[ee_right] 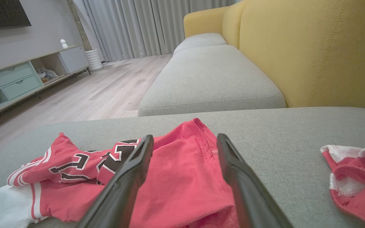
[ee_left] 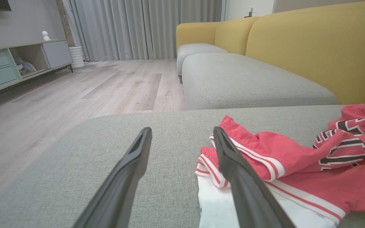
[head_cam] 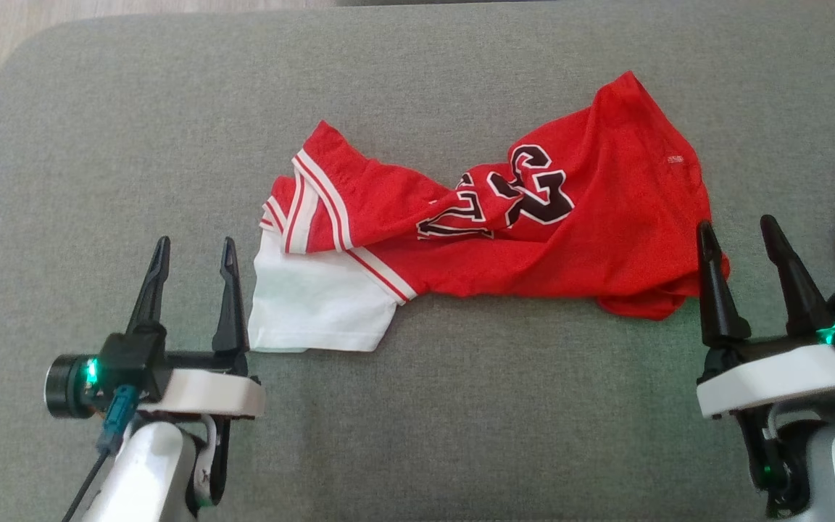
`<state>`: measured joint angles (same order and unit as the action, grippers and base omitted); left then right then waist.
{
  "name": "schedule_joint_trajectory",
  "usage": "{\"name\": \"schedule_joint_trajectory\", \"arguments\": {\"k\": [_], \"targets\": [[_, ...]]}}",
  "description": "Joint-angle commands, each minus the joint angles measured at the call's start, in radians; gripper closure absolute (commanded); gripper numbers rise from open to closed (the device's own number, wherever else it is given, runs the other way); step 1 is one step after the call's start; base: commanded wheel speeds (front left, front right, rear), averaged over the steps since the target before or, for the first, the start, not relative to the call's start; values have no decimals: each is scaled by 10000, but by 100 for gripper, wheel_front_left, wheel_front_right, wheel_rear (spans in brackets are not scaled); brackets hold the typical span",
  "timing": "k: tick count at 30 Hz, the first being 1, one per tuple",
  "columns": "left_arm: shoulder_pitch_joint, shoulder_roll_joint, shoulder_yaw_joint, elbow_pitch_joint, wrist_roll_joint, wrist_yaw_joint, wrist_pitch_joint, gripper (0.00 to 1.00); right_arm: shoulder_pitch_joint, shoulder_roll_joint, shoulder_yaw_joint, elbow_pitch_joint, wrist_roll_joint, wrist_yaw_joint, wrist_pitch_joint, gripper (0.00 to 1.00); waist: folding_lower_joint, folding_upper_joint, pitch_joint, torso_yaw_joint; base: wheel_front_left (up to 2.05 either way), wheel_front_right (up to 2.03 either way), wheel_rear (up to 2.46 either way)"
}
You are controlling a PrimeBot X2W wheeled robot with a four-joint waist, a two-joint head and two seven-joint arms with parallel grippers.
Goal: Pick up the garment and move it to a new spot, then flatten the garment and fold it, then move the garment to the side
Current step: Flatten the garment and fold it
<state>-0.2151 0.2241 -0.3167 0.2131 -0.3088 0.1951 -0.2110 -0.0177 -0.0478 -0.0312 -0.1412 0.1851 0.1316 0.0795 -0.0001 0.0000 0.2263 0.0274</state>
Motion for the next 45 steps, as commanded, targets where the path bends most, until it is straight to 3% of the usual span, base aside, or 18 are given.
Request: {"name": "schedule_joint_trajectory", "arguments": {"k": [1,11,19,32,34,36,38,40,42,44,45], "targets": [[-153,257,368,-349,-28,68,-5,0,-215,-27,236,-413,51,-9,27,0,1,0,7,15,0,0,0],[-181,297,280,-374,-89,70,59,0,-264,-25,190,-453,163,-9,99,0,1,0,47,61,0,0,0],[53,144,-192,457,-854,-415,2059,0,-319,-25,262,-437,277,-9,145,0,1,0,269,-24,0,0,0],[42,21,-674,1351,-1667,-931,4229,0,-371,-24,102,-338,320,-9,142,0,1,0,549,-240,0,0,0],[111,33,-814,1187,-1837,-1132,4657,29,-363,-24,3,-324,294,-9,164,0,1,0,546,-250,0,0,0],[215,75,-948,988,-1990,-1289,5095,47,-373,-24,-61,-313,295,-9,171,0,1,0,533,-253,0,0,0],[299,160,-1079,810,-2041,-1328,5533,60,-386,-24,-121,-298,294,-9,173,0,1,0,522,-241,0,0,0],[342,186,-1115,751,-2109,-1353,5738,64,-389,-24,-137,-298,299,-9,179,0,1,0,515,-240,0,0,0],[414,262,-1211,668,-2155,-1329,6149,75,-389,-24,-159,-292,326,-9,190,0,1,0,491,-241,0,0,0],[441,326,-1267,527,-2164,-1331,6326,100,-395,-24,-172,-289,350,-9,202,0,1,0,473,-250,0,0,0],[448,369,-1302,469,-2134,-1324,6383,100,-395,-24,-189,-281,364,-9,212,0,1,0,469,-261,0,0,0]]}}
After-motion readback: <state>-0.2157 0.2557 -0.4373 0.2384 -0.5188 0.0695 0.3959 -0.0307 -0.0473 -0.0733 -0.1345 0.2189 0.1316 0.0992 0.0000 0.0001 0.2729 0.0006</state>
